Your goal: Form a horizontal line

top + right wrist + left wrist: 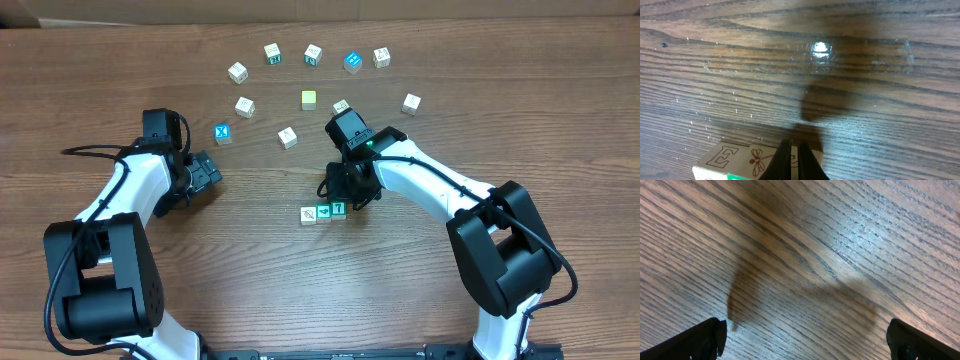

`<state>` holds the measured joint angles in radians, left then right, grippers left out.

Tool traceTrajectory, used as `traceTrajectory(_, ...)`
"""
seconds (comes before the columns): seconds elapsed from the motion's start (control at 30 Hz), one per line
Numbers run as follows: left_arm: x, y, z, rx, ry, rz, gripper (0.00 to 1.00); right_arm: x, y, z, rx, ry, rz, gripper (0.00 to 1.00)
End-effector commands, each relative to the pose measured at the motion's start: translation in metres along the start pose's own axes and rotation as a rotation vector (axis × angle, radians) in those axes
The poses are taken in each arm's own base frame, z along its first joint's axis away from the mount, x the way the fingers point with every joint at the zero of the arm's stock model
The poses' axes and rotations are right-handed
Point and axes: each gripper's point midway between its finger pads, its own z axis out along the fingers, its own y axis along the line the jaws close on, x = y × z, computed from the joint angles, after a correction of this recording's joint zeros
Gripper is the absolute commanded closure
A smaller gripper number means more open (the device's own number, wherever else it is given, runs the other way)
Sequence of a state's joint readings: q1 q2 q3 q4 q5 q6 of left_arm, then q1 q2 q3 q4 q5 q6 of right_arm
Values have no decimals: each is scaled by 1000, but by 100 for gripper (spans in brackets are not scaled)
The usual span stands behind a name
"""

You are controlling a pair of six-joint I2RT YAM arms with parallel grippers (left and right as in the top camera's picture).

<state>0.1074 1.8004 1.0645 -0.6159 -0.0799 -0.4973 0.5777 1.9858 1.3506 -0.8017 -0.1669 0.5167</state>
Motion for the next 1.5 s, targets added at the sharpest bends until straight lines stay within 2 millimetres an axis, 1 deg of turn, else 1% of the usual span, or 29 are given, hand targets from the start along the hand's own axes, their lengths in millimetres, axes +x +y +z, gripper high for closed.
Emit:
traceTrajectory(0.0,2,3,4,-13,11,1,1,2,3,3,-8,10,-6,96)
traceTrajectory(0.57,2,3,4,-13,11,1,1,5,2,3,-4,22,-4,96)
traceTrajectory(0.67,2,3,4,-13,11,1,0,1,2,3,0,5,-6,96)
traceTrajectory(0.8,2,3,4,-13,11,1,0,-6,1,2,-3,-21,-2,93)
traceTrajectory(0.87,2,3,4,-13,11,1,1,-11,-2,2,-1,-37,13,92)
traceTrajectory(0.97,2,3,4,-13,11,1,1,-20,-12,0,24,-64,64,92)
traceTrajectory(1.2,2,3,4,-13,11,1,0,-33,-29,-4,31,-85,134,91)
traceTrajectory(1.27,2,3,4,-13,11,1,0,-37,-34,-5,29,-93,151,88)
traceTrajectory(1.47,2,3,4,-13,11,1,1,-42,-41,-7,32,-101,190,87)
